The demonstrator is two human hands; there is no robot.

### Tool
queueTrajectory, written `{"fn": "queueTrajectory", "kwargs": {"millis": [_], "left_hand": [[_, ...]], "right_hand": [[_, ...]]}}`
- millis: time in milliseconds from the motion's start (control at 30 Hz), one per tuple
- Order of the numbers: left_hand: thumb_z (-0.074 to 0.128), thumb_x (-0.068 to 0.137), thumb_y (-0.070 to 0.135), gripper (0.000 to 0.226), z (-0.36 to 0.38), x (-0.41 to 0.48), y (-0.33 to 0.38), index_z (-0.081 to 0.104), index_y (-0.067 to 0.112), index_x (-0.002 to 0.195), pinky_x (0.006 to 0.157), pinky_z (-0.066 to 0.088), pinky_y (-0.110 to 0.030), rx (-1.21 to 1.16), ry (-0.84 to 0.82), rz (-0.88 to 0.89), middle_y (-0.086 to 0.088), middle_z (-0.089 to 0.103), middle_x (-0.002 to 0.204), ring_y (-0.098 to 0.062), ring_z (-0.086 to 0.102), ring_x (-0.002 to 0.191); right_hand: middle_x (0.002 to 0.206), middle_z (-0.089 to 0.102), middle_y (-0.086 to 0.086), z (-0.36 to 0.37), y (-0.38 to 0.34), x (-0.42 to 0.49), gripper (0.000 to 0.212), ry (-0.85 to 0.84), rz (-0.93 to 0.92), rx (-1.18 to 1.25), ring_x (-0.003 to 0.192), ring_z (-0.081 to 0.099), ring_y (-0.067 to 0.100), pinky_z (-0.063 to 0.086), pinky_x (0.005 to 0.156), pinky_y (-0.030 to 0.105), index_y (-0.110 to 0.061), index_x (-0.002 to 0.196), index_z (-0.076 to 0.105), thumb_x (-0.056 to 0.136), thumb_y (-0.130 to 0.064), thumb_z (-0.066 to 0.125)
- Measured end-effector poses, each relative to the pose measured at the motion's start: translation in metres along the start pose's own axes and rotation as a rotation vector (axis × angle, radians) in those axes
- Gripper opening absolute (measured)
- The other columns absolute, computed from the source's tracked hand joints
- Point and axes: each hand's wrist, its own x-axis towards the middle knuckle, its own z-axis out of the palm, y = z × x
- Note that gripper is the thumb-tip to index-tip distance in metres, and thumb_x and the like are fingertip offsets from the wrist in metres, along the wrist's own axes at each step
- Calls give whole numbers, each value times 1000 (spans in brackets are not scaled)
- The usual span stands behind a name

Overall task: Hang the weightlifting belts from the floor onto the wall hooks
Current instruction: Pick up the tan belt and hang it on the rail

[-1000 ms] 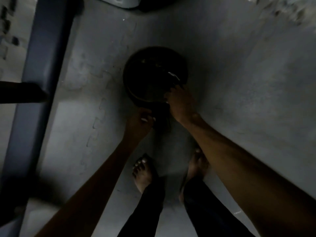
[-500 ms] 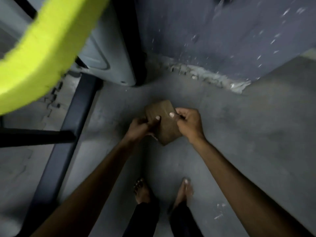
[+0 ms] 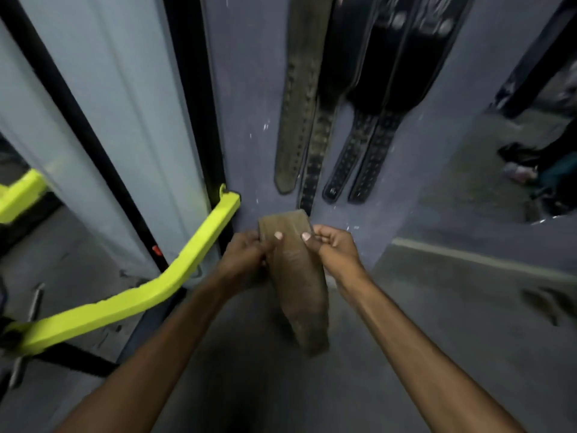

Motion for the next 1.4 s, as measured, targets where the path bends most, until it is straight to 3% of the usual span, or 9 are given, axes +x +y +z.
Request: {"fn": "queueTrajectory", "kwargs": {"millis": [167, 333, 567, 633, 833, 1033, 1133, 1267, 1400], "left_hand": [[68, 93, 21, 31, 22, -69, 177, 71, -3, 113, 91, 55, -43, -51, -45, 219, -25, 74, 105, -32, 69, 93], [68, 94, 23, 28, 37, -152, 325, 72, 2, 112, 72, 60, -22, -5, -106, 422, -10, 76, 90, -12, 71, 72], [74, 88, 33, 38, 29, -253, 471, 74, 1, 109, 75, 58, -28, 10, -158, 569, -10, 77, 91, -17, 70, 77], [73, 89, 31, 32, 23, -281, 489, 74, 5, 107, 68, 58, -22, 34, -162, 662, -5, 78, 89, -13, 71, 75], [78, 84, 27, 31, 5, -334, 463, 73, 12, 111, 83, 59, -24, 171, -141, 913, 1, 79, 103, -11, 75, 95], [84, 78, 29, 35, 4, -336, 399, 75, 15, 109, 96, 57, -36, 433, -270, 834, 5, 79, 106, -11, 74, 101], [85, 77, 35, 39, -5, -341, 405, 75, 16, 109, 101, 54, -41, 534, -397, 772, 4, 78, 109, -15, 73, 105], [78, 73, 60, 63, -7, -368, 467, 65, 9, 107, 83, 55, -29, 189, -469, 786, -3, 74, 103, -23, 69, 94], [46, 97, 53, 48, 10, -402, 536, 65, 10, 106, 59, 54, -17, -167, -513, 767, 6, 72, 67, -5, 67, 62]], "right_hand": [[110, 77, 15, -50, -157, -63, 29, -106, -230, 84, 94, 74, 17, 58, 73, 22, -4, 125, 65, 95, -2, 65], [102, 75, 13, -81, -288, -132, 37, -103, -392, 115, 81, 75, 10, 57, 66, 20, 1, 130, 56, 93, 4, 65], [104, 75, 13, -75, -437, -209, 33, 50, -596, 240, 76, 74, 9, 56, 63, 19, 5, 126, 61, 93, 6, 63], [103, 74, 13, -70, -471, -226, 30, 76, -645, 260, 76, 72, 12, 59, 65, 23, 5, 123, 62, 93, 6, 63], [82, 73, 9, -65, -547, -269, 10, 173, -733, 289, 71, 68, 19, 58, 65, 31, -4, 95, 70, 90, 3, 65], [90, 73, 15, -63, -582, -306, 17, 268, -787, 263, 80, 68, 24, 61, 78, 44, 7, 105, 69, 90, 1, 64], [91, 72, 15, -69, -587, -319, 21, 275, -806, 262, 80, 68, 23, 61, 74, 40, 11, 109, 67, 92, 0, 63], [80, 73, 8, -79, -590, -328, 8, 226, -807, 256, 69, 70, 17, 60, 62, 31, -2, 93, 70, 94, 0, 61], [88, 75, 11, -79, -587, -332, 20, 203, -832, 191, 78, 71, 19, 59, 71, 34, 8, 108, 68, 93, -3, 63]]}}
